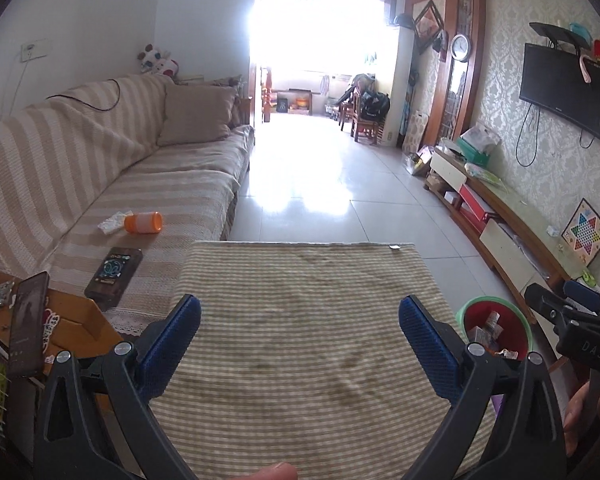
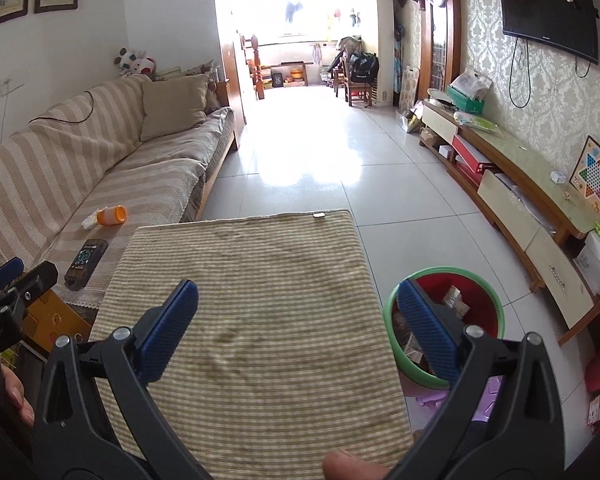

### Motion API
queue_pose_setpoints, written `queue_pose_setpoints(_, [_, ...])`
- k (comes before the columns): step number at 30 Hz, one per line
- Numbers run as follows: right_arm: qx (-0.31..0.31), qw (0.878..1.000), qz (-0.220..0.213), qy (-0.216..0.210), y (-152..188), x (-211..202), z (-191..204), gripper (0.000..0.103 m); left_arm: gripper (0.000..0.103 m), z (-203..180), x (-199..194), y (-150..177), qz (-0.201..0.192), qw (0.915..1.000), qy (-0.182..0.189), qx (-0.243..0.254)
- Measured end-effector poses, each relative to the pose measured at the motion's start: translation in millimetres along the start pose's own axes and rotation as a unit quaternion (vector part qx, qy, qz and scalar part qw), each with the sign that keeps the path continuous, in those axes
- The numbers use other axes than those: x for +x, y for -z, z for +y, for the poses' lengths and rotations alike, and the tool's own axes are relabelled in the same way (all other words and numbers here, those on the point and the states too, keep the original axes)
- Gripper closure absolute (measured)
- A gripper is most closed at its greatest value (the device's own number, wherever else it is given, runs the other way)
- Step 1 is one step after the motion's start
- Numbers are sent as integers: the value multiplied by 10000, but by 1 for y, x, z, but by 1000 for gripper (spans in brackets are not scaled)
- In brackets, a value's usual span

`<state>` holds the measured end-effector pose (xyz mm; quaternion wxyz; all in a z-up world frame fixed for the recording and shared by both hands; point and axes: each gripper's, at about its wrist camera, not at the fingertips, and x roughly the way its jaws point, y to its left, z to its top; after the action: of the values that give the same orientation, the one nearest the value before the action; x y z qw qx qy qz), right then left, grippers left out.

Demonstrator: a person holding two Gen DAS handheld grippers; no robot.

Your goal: Collect trash

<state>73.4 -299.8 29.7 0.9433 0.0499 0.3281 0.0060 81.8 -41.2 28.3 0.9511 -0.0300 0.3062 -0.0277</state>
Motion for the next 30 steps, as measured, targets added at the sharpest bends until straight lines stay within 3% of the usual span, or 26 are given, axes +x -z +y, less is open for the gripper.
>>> queue_pose_setpoints(6, [5,9996,-292,-56,9,-26,23,5,8,3,-34,10,-244,9993,-269,103])
queue_pose_setpoints(13, [-36,9994,-339,-55,21,-43,31,5,8,1,-54,27,-437,9980,-443,-118])
queue_pose_setpoints(18, [72,9984,-518,-231,29,-56,26,5,8,-5,-63,33,-485,9981,-372,-108])
queue_pose_setpoints(23, [57,9968,-784,-138,29,-70,23,5,8,-12,-67,30,-528,9980,-336,64])
queue_pose_setpoints(30, [-26,9974,-686,-213,31,-65,24,5,8,-12,-71,28,-524,9983,-261,-1])
